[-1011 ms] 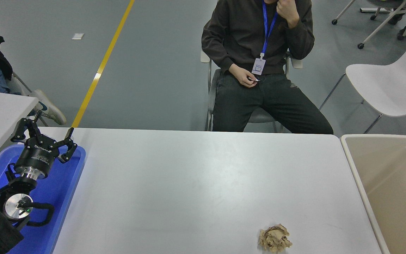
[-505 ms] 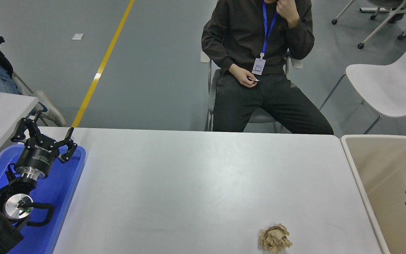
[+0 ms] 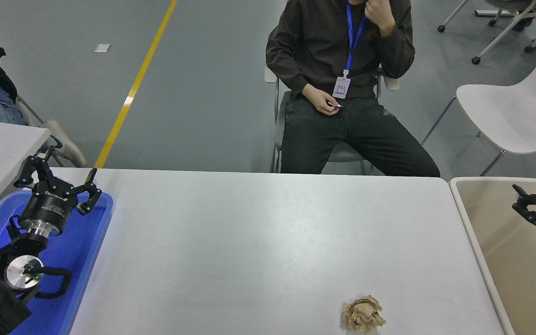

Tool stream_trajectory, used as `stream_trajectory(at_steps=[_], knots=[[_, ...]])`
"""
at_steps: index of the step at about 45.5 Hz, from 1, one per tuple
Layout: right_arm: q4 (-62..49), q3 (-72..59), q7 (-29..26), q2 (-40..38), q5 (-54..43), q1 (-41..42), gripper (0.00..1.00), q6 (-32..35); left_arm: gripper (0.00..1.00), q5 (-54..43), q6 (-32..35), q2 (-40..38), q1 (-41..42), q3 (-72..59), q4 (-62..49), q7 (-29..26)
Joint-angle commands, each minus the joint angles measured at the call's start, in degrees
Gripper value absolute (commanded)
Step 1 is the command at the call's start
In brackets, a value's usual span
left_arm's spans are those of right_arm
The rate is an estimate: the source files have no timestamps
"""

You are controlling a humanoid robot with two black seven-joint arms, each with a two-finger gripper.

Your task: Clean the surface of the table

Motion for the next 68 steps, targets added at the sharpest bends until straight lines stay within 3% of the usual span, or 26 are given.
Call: stream_trajectory(at_steps=[1, 6, 11, 24, 34, 48, 61, 68], knots=[[8.66, 0.59, 0.26, 0.32, -5.07, -2.88, 1.00, 2.85, 1.00, 0.00, 0.00, -0.01, 0.00, 0.00, 0.00, 0.00], [9.19, -0.20, 2.80, 1.90, -5.16, -2.79, 1.00, 2.94, 1.00, 0.00, 0.00, -0.01, 0.00, 0.00, 0.00, 0.00], [9.10, -0.82, 10.45, 3.57, -5.42, -2.79, 1.00, 3.29, 1.00, 0.00, 0.00, -0.01, 0.00, 0.00, 0.00, 0.00], [7.09, -4.50, 17.05, 11.39, -13.07, -2.79, 1.00, 5.32, 1.00, 0.00, 0.00, -0.01, 0.00, 0.00, 0.00, 0.00], [0.94, -6.71, 27.59, 16.14, -13.43, -1.92, 1.00, 4.26, 1.00, 0.00, 0.00, -0.01, 0.00, 0.00, 0.00, 0.00], [-1.27, -10.22, 27.77, 18.34, -12.63, -2.18, 1.00, 1.98, 1.00, 0.00, 0.00, -0.01, 0.00, 0.00, 0.00, 0.00], [-1.62, -11.71, 27.60, 18.52, -2.00, -0.77, 1.00, 1.62, 1.00, 0.00, 0.00, -0.01, 0.00, 0.00, 0.00, 0.00], [-1.79, -12.95, 27.60, 18.43, -2.61, 1.07, 1.00, -3.20, 1.00, 0.00, 0.00, -0.01, 0.00, 0.00, 0.00, 0.00]])
